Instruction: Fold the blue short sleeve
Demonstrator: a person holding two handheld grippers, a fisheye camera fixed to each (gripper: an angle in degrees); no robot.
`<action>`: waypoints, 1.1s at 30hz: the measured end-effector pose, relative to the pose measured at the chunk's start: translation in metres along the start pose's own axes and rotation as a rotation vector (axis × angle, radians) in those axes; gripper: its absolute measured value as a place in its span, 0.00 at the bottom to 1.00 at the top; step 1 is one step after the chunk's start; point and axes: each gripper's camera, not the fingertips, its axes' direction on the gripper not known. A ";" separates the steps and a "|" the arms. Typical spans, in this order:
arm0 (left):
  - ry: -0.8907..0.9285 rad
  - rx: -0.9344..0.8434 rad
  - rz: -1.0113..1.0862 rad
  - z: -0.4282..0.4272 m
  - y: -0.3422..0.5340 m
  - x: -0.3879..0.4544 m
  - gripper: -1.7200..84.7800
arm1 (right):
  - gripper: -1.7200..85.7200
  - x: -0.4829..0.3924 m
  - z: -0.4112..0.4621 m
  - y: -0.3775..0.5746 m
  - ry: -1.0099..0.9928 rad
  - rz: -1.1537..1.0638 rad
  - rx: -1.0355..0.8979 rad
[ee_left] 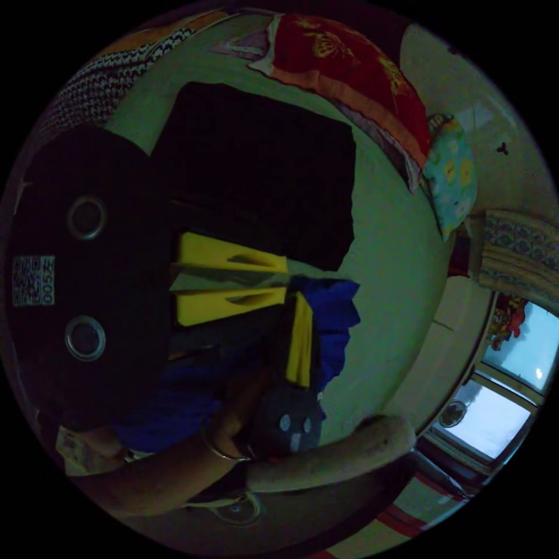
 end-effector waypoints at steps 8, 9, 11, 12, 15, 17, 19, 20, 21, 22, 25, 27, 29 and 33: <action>0.029 -0.019 0.033 0.006 0.003 0.039 0.09 | 0.10 0.098 -0.118 0.141 0.084 0.154 0.227; 0.025 -0.020 0.040 0.006 0.003 0.044 0.09 | 0.10 0.119 -0.127 0.166 0.156 0.193 0.196; 0.027 -0.025 0.062 0.007 0.004 0.060 0.09 | 0.10 0.147 -0.133 0.201 0.254 0.248 0.126; 0.031 -0.025 0.067 0.008 0.004 0.064 0.09 | 0.11 0.163 -0.135 0.223 0.300 0.275 0.087; 0.042 -0.029 0.084 0.008 0.006 0.084 0.09 | 0.11 0.194 -0.135 0.267 0.329 0.341 0.015; 0.034 -0.035 0.105 0.009 0.008 0.101 0.09 | 0.11 0.207 -0.134 0.285 0.328 0.360 -0.011; 0.021 -0.037 0.122 0.009 0.010 0.113 0.09 | 0.11 0.218 -0.130 0.299 0.332 0.359 -0.051; 0.018 -0.039 0.127 0.009 0.011 0.120 0.09 | 0.10 0.224 -0.126 0.309 0.344 0.349 -0.084; 0.019 -0.041 0.128 0.010 0.012 0.123 0.09 | 0.08 0.229 -0.124 0.319 0.366 0.342 -0.113; 0.024 -0.047 0.131 0.010 0.013 0.129 0.09 | 0.08 0.232 -0.123 0.324 0.377 0.344 -0.121; 0.029 -0.056 0.139 0.012 0.016 0.143 0.09 | 0.04 0.251 -0.145 0.353 0.388 0.409 -0.088; 0.023 -0.063 0.146 0.012 0.018 0.152 0.09 | 0.01 0.273 -0.181 0.385 0.374 0.499 0.010; 0.023 -0.069 0.157 0.012 0.021 0.162 0.09 | 0.01 0.294 -0.209 0.414 0.406 0.584 0.050; 0.020 -0.082 0.167 0.010 0.027 0.174 0.09 | 0.01 0.360 -0.249 0.494 0.499 0.893 -0.066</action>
